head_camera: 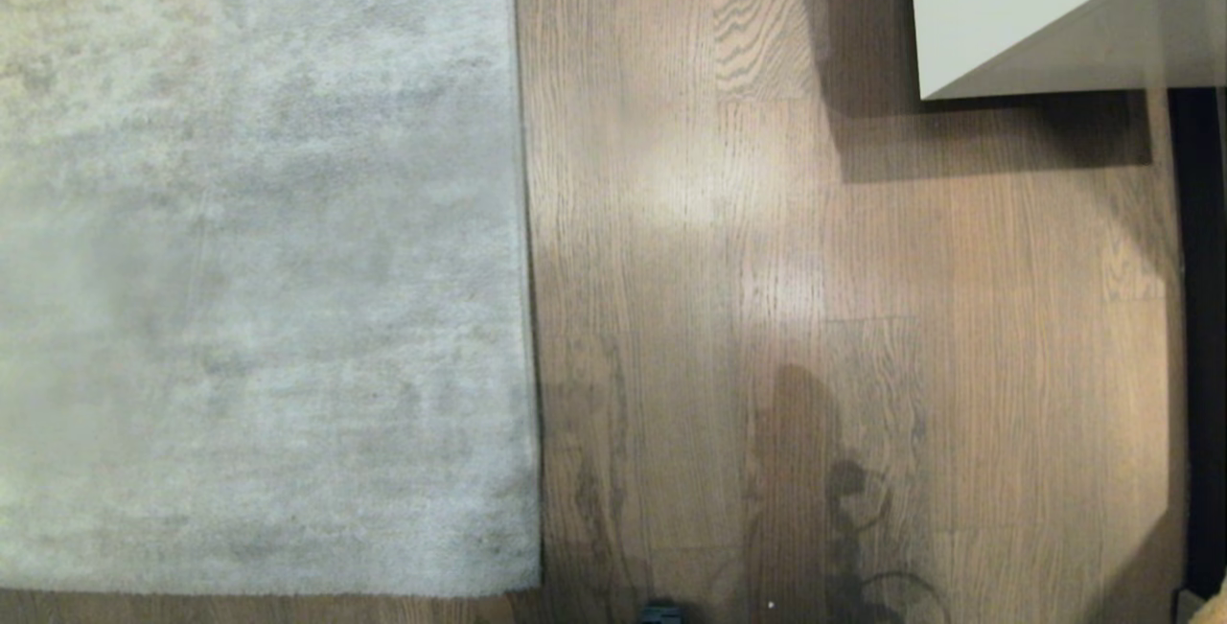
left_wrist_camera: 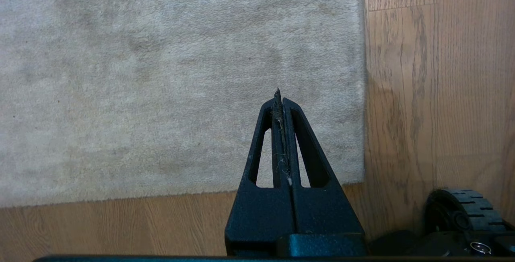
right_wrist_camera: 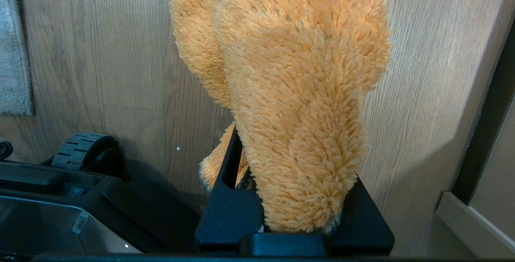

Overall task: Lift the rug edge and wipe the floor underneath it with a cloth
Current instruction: Put down the rag

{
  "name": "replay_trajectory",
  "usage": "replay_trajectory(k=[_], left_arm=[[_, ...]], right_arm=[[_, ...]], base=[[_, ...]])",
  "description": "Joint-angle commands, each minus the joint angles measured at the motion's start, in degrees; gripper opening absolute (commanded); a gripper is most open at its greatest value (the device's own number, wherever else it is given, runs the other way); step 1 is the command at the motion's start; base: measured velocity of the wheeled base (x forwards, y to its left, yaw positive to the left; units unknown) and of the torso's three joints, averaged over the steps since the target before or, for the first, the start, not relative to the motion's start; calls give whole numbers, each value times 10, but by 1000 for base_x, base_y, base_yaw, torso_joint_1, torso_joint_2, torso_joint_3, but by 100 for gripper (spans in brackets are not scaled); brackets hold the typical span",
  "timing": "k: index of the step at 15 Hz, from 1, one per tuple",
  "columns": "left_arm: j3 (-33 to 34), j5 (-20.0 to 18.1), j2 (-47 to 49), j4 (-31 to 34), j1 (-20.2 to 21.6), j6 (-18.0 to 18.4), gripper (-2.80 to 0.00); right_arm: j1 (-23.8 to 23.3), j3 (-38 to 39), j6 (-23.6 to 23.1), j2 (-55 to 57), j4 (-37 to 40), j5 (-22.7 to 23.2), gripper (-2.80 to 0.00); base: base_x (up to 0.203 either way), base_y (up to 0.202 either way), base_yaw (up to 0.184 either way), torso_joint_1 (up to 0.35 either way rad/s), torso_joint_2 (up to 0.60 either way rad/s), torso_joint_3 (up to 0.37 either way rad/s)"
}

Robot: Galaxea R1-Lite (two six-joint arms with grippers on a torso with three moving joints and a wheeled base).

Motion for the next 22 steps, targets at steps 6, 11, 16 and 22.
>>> replay_trajectory(k=[6,11,16,22], left_arm=[[0,0,0,0,0,0,-280],[0,0,0,0,0,0,-280],[0,0,0,0,0,0,-280],[0,0,0,0,0,0,-280]], right_arm=[[2,-50,17,210,-83,0,-280],[-4,-73,49,480,-242,0,-280],[-55,-78,58,782,-497,1,-280],[-96,-129,69,1062,-817,2,-280]], base=[[0,0,0,0,0,0],[0,0,0,0,0,0],[0,0,0,0,0,0],[0,0,0,0,0,0]])
